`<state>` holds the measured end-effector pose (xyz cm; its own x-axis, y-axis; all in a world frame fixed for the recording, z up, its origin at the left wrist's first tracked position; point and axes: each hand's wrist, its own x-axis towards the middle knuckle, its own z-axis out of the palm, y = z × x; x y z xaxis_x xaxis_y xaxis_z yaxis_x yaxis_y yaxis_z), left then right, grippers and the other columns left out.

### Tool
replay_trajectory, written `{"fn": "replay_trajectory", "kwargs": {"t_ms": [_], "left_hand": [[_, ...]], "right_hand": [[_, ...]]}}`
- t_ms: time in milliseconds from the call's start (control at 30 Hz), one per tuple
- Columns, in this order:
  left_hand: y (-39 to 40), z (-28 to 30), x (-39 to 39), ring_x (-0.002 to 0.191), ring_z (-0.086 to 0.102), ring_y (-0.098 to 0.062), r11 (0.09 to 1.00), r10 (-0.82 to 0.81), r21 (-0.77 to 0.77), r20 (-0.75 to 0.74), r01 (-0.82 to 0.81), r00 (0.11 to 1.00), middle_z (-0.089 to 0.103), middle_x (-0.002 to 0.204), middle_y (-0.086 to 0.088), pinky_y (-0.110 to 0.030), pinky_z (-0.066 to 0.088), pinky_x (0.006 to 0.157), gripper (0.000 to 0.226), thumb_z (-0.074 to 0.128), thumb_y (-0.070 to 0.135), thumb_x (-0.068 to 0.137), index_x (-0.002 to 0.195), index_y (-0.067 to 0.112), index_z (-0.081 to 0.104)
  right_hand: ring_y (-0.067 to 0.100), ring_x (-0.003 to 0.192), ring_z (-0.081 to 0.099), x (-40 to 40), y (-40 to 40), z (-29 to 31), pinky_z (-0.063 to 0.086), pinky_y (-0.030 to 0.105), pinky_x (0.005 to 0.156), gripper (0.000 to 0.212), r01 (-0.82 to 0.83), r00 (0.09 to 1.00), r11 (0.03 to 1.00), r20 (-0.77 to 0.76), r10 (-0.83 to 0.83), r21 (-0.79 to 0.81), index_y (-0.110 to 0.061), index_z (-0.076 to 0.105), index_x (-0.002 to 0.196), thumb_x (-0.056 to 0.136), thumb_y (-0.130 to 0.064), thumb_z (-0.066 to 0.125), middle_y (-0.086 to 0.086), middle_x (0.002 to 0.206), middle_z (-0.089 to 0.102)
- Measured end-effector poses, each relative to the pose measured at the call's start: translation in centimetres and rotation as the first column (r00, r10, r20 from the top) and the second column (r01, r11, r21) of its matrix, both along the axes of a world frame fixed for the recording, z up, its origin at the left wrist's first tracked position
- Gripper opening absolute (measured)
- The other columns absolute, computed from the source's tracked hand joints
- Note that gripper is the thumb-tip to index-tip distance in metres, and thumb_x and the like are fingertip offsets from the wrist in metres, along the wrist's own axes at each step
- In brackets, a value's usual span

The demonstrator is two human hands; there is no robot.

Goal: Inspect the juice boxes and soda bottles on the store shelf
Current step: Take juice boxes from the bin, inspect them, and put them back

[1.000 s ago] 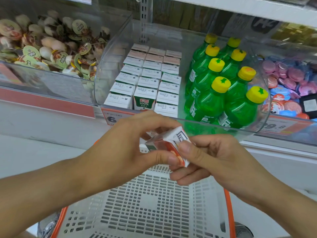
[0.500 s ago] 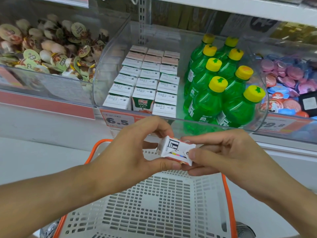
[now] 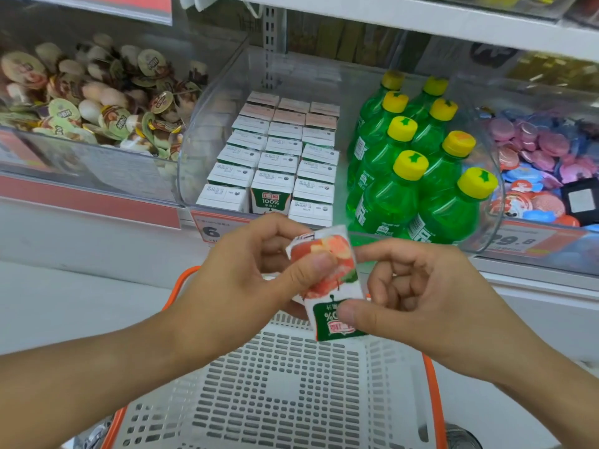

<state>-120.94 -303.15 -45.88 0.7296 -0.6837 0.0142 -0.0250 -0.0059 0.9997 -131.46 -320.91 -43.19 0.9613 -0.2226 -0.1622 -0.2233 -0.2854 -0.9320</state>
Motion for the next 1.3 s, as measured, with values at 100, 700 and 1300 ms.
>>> {"fn": "replay_trajectory", "kwargs": {"t_ms": [100,700,1300], "left_hand": [[-0.1,0.7,-0.2,0.077,0.075,-0.028,0.991,0.022,-0.125,-0.205,-0.049,0.979,0.076,0.085,-0.013,-0.038,0.062,0.060,0.047,0.069,0.031,0.070,0.104,0.000,0.060],[4.1,0.7,7.1,0.127,0.040,-0.016,0.831,0.134,0.246,0.782,-0.499,0.609,0.032,0.144,-0.005,-0.029,0.042,0.098,0.094,0.087,0.035,0.067,0.144,0.015,0.038],[4.4,-0.2,7.5,0.120,0.050,-0.018,0.846,0.245,0.185,0.697,-0.500,0.674,0.038,0.136,0.002,-0.030,0.047,0.092,0.096,0.087,0.045,0.064,0.141,0.018,0.037]], "right_hand": [[0.024,0.060,0.054,-0.1,-0.1,-0.4,0.048,0.031,0.051,0.043,-0.016,0.997,0.992,0.074,0.026,-0.125,-0.029,0.072,0.101,0.066,-0.049,0.088,-0.007,0.071,0.053],[0.009,0.088,0.062,7.9,2.3,1.3,0.058,0.019,0.067,0.044,0.190,0.868,0.850,0.488,0.088,-0.492,-0.021,0.064,0.118,0.079,-0.024,0.084,-0.007,0.104,0.062],[0.001,0.080,0.058,13.1,0.8,2.5,0.045,0.022,0.072,0.038,-0.304,0.933,0.537,-0.130,0.336,-0.787,-0.029,0.074,0.106,0.081,-0.057,0.071,-0.010,0.095,0.061]]}}
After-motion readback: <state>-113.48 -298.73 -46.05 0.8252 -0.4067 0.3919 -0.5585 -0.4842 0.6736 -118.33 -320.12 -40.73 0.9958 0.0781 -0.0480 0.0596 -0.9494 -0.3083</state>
